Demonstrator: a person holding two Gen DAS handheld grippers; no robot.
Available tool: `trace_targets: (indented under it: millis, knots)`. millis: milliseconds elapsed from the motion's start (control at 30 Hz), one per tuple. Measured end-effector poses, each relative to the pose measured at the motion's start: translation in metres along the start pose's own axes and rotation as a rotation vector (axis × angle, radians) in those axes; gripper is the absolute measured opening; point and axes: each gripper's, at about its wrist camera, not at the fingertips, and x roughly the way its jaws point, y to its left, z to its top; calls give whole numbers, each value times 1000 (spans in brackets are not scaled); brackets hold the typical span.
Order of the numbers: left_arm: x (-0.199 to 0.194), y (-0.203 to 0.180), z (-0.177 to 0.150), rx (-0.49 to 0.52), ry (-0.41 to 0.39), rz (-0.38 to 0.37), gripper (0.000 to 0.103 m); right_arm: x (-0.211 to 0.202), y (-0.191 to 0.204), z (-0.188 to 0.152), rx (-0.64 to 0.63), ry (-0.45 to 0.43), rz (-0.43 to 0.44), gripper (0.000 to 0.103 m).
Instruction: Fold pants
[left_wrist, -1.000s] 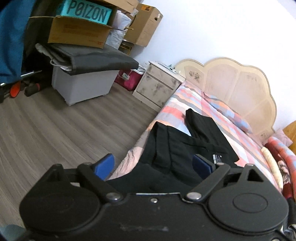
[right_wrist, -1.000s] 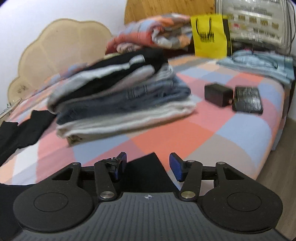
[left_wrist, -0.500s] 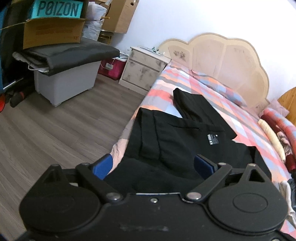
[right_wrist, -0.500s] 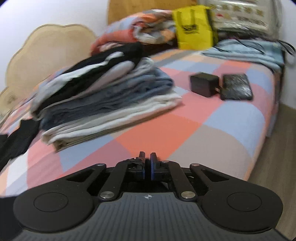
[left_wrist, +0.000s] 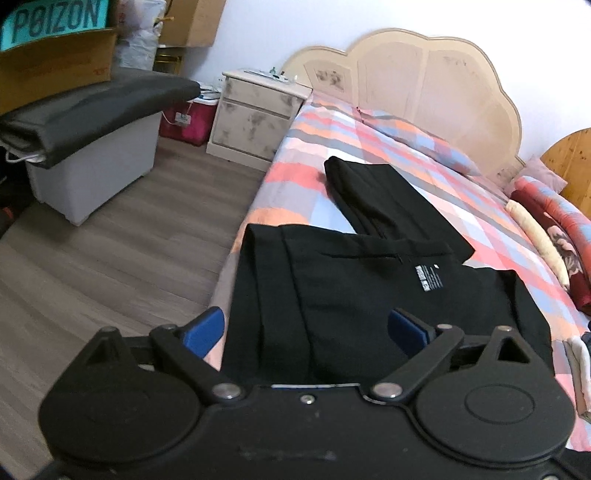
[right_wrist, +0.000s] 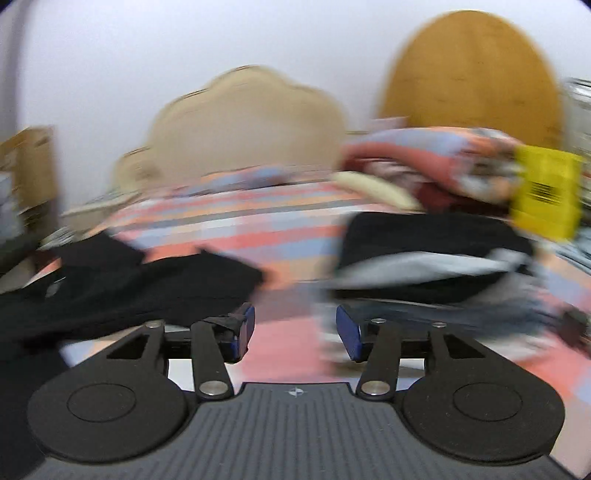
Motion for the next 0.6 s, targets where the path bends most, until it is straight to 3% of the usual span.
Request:
trace_targets:
  millis: [100,200,400,567,600]
  knots:
    - [22,4,8,11,10,12,95,40,46,4,-86,42,94,88]
    - [42,9,14,16,28,5,93,81,79,7,-168,82,131,89]
    - [90,19,29,7,71,-2,91,152,111,4,-215,178,142,89]
    - [130,24,40,-6,105,-2,86,176,120,-4,-265,228,130,89]
    - [134,24,40,-5,112,-4,81,180,119,-6,-274,238,121,89]
